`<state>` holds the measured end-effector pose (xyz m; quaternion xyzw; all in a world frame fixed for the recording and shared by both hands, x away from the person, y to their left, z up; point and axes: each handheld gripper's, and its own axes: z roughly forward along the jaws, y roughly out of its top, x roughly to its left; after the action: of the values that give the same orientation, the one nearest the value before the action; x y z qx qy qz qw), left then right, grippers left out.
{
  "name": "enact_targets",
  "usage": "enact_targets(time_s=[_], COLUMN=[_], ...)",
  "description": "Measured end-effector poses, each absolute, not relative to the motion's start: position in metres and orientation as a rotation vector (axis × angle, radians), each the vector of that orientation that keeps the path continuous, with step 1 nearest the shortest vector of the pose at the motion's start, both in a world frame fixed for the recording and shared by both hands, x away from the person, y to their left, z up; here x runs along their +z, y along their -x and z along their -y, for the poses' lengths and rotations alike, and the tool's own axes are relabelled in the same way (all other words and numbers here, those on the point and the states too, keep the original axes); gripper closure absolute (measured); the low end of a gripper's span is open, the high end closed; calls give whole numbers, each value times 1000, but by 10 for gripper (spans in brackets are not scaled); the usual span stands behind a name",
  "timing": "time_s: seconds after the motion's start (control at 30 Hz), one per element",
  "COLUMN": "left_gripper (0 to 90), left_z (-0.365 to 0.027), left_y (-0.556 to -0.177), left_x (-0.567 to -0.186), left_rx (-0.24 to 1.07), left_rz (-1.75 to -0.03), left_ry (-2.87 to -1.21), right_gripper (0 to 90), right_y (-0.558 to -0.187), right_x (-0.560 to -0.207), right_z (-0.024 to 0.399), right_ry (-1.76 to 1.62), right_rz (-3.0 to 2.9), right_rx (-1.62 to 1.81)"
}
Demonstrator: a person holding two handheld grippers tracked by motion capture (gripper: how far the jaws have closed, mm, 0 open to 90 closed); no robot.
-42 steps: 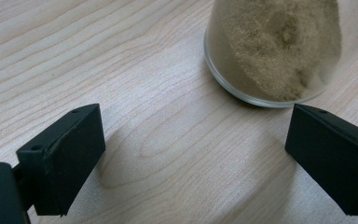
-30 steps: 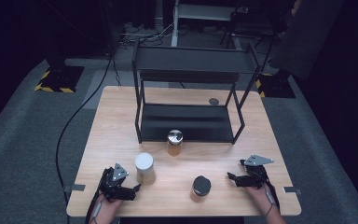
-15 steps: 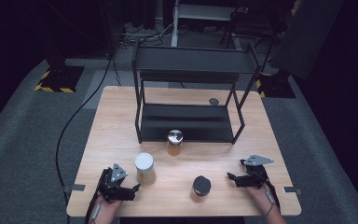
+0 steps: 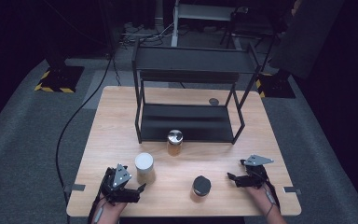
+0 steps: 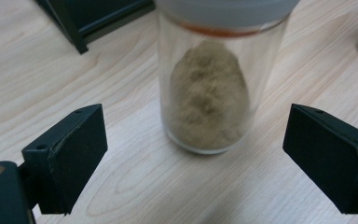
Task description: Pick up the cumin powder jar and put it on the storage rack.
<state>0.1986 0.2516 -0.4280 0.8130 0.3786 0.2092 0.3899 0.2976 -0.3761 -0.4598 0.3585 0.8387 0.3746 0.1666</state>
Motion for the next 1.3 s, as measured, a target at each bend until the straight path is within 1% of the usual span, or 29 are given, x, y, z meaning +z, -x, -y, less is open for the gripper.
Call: enact_targets(time_s=[0.23, 0.53, 1.0, 1.23, 1.27, 1.3], left_gripper=[68, 78, 99, 173, 173, 204], left_z=[-252, -257, -253, -248, -247, -247], left_y=[-188, -186, -198, -204, -205, -206], left_x=[-425, -427, -430, -430, -429, -429], left_rx=[572, 576, 569, 579, 575, 564], left_rz=[-924, -903, -858, -832, -831, -833], left_ry=[-1992, -1902, -1847, -1846, -1849, -1849], right_gripper=[126, 127, 129, 129, 129, 128], right_y=[-297, -297, -296, -295, -295, -295], right_x=[-460, -460, -460, -460, -460, -460], right_z=[376, 375, 374, 374, 374, 373], right_ry=[-1022, -1036, -1054, -1064, -1064, -1066], right_rz=[-2387, -2379, -2364, -2356, -2356, -2355], right_rx=[1066, 1063, 1057, 1055, 1055, 1054])
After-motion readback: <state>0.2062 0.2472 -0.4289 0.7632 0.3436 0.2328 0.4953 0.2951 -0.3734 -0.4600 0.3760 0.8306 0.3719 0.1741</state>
